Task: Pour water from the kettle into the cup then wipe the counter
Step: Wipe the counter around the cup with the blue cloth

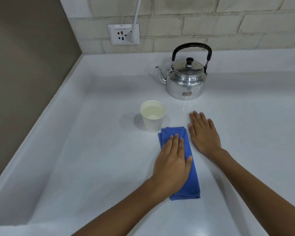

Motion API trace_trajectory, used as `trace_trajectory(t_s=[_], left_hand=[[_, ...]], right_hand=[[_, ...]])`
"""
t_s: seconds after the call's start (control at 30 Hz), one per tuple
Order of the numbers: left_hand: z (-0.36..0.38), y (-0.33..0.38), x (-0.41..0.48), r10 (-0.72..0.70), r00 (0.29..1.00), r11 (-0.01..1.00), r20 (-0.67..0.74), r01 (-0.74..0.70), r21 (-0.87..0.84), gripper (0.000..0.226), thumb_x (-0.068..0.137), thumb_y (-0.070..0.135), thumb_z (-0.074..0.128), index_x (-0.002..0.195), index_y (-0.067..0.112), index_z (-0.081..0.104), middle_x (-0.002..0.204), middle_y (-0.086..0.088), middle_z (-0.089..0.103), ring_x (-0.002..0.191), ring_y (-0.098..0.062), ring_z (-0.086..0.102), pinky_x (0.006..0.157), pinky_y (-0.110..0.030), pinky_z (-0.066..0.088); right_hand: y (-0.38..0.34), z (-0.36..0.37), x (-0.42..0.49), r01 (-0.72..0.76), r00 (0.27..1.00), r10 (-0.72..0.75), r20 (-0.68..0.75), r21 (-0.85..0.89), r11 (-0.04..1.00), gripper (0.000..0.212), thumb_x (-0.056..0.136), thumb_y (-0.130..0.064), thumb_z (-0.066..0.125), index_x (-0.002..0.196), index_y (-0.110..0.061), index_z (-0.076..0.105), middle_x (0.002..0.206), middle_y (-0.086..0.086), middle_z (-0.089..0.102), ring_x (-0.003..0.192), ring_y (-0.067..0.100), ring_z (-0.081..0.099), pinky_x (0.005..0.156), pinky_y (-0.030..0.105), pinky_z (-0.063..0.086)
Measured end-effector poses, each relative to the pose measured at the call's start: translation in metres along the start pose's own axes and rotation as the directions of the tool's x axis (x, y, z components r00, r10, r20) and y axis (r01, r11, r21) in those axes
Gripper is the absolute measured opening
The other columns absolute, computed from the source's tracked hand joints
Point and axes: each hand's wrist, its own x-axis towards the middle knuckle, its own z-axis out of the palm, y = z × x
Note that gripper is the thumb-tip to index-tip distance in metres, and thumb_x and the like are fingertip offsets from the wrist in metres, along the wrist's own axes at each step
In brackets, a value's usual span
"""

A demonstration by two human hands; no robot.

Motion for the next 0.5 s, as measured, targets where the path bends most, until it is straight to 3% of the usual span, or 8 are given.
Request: trace_trajectory(t_s=[0.03, 0.1, 0.23, 0.37, 0.43, 0.5], left_hand=[[0.006, 0.005, 0.004, -0.033, 0.998, 0.999, 0.050, 0.032, 0.022, 0.061, 0.098, 0.039, 0.022, 0.143, 0.005, -0.002, 0.156, -0.013, -0.004, 0.144, -0.022, -0.005, 0.115, -0.031, -0.006], [0.016, 0.009, 0.005, -0.079, 0.993, 0.993, 0.088, 0.071, 0.094, 0.065, 0.098, 0.041, 0.021, 0.143, 0.004, -0.009, 0.155, -0.015, -0.010, 0.143, -0.025, -0.011, 0.116, -0.035, -0.007], [0.015, 0.004, -0.006, -0.101, 0.995, 0.971, -0.005, 0.099, 0.215, 0.062, 0.093, 0.045, 0.028, 0.140, 0.006, 0.031, 0.148, -0.011, 0.034, 0.137, -0.022, 0.030, 0.112, -0.033, 0.029], [0.014, -0.013, -0.022, -0.054, 0.998, 0.978, 0.017, 0.049, 0.204, 0.060, 0.094, 0.040, 0.018, 0.142, 0.005, 0.023, 0.151, -0.013, 0.026, 0.140, -0.023, 0.022, 0.113, -0.037, 0.027], [0.006, -0.027, -0.037, -0.061, 0.998, 0.979, 0.014, 0.057, 0.195, 0.057, 0.092, 0.038, 0.025, 0.138, 0.004, 0.034, 0.146, -0.011, 0.037, 0.135, -0.022, 0.033, 0.109, -0.036, 0.035], [-0.006, -0.045, -0.056, -0.080, 0.997, 0.979, 0.009, 0.076, 0.191, 0.055, 0.092, 0.036, 0.028, 0.133, 0.004, 0.042, 0.141, -0.010, 0.045, 0.130, -0.021, 0.041, 0.111, -0.031, 0.030]], right_hand=[[0.002, 0.003, 0.000, 0.004, 1.000, -0.004, -0.002, -0.027, 1.000, 0.050, 0.099, -0.031, 0.015, 0.145, -0.014, 0.005, 0.157, 0.004, 0.006, 0.143, 0.019, 0.000, 0.117, 0.038, 0.002], [0.004, 0.007, 0.001, 0.004, 1.000, -0.004, -0.010, -0.052, 0.999, 0.051, 0.099, -0.033, 0.013, 0.145, -0.015, 0.003, 0.157, 0.003, 0.005, 0.143, 0.019, -0.001, 0.116, 0.037, 0.000], [0.005, 0.008, 0.001, 0.012, 1.000, -0.014, -0.019, -0.071, 0.997, 0.051, 0.098, -0.033, 0.013, 0.145, -0.015, 0.004, 0.157, 0.003, 0.006, 0.143, 0.019, 0.000, 0.116, 0.038, 0.001], [0.005, 0.007, 0.000, 0.019, 0.999, -0.022, -0.031, -0.083, 0.996, 0.051, 0.098, -0.033, 0.015, 0.145, -0.015, 0.006, 0.157, 0.004, 0.009, 0.143, 0.020, 0.003, 0.117, 0.039, 0.004], [0.005, 0.008, 0.000, 0.018, 0.999, -0.021, -0.034, -0.086, 0.996, 0.051, 0.098, -0.032, 0.016, 0.145, -0.015, 0.007, 0.157, 0.003, 0.009, 0.143, 0.020, 0.003, 0.117, 0.039, 0.004], [0.005, 0.008, 0.001, 0.013, 0.999, -0.016, -0.031, -0.081, 0.997, 0.051, 0.098, -0.032, 0.016, 0.145, -0.016, 0.006, 0.157, 0.002, 0.008, 0.143, 0.019, 0.003, 0.118, 0.039, 0.004]])
